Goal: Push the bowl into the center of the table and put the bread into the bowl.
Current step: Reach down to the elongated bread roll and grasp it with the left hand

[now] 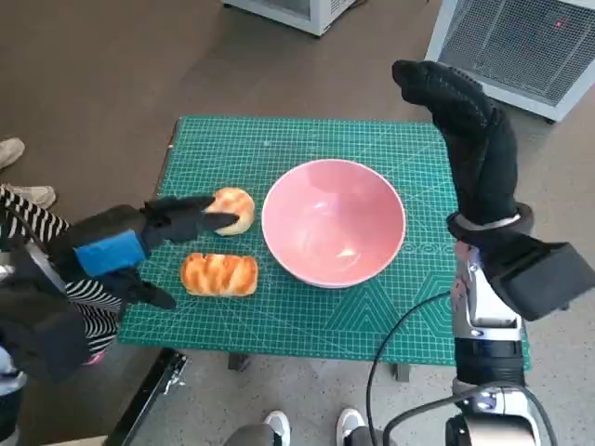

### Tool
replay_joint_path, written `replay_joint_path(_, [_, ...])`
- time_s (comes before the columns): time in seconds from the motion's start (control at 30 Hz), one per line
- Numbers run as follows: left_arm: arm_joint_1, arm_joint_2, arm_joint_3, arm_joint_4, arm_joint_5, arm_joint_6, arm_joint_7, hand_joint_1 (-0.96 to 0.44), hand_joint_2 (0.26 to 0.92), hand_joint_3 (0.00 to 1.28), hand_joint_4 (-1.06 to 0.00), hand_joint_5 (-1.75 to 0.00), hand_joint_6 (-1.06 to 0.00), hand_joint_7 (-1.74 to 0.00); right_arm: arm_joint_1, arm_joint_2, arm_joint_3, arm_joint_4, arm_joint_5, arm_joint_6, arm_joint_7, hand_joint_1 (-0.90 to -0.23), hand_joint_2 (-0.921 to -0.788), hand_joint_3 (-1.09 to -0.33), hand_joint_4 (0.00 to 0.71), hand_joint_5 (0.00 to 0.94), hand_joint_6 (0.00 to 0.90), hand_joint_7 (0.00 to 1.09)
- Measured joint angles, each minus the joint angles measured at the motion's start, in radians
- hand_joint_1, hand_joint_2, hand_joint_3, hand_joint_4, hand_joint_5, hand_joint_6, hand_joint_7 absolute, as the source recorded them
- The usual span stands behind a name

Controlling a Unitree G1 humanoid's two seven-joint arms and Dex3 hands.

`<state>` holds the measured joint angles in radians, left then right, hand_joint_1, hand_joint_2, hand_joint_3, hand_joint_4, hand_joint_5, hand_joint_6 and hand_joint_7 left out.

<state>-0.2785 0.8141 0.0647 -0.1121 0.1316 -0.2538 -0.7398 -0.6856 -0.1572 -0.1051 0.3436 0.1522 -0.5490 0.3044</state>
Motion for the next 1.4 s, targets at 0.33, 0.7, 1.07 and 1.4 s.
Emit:
replay_joint_path(0.33, [0.002,-0.048,-0.095,0.110,0.108,-0.018,0.089,-0.26,0.721,0.01,-0.37,-0.02,-0.38,-0.03,0.002,0.003,0.000,0.003,0.002,0.002,0.000,-0.792,-0.921,-0.729,0.182,0.014,-0.001,0.59])
replay_joint_path(0.7, [-0.048,-0.094,-0.181,0.325,0.190,-0.055,0.165,-0.29,0.735,0.01,-0.40,-0.01,-0.39,-0.02,0.026,0.002,0.000,-0.015,0.007,0.020,0.000,-0.795,-0.921,-0.721,0.186,0.013,-0.001,0.59])
replay_joint_path(1.07, [-0.131,-0.140,-0.256,0.517,0.262,-0.068,0.218,-0.25,0.750,0.01,-0.42,-0.01,-0.41,-0.02,0.036,0.002,-0.002,-0.022,0.011,0.024,0.008,-0.785,-0.921,-0.722,0.184,0.010,-0.001,0.59])
replay_joint_path(1.4, [-0.184,-0.156,-0.299,0.575,0.301,-0.050,0.254,-0.16,0.786,0.02,-0.63,-0.09,-0.62,-0.12,0.038,0.002,-0.004,-0.023,0.021,0.024,0.012,-0.785,-0.921,-0.720,0.183,0.008,-0.001,0.59])
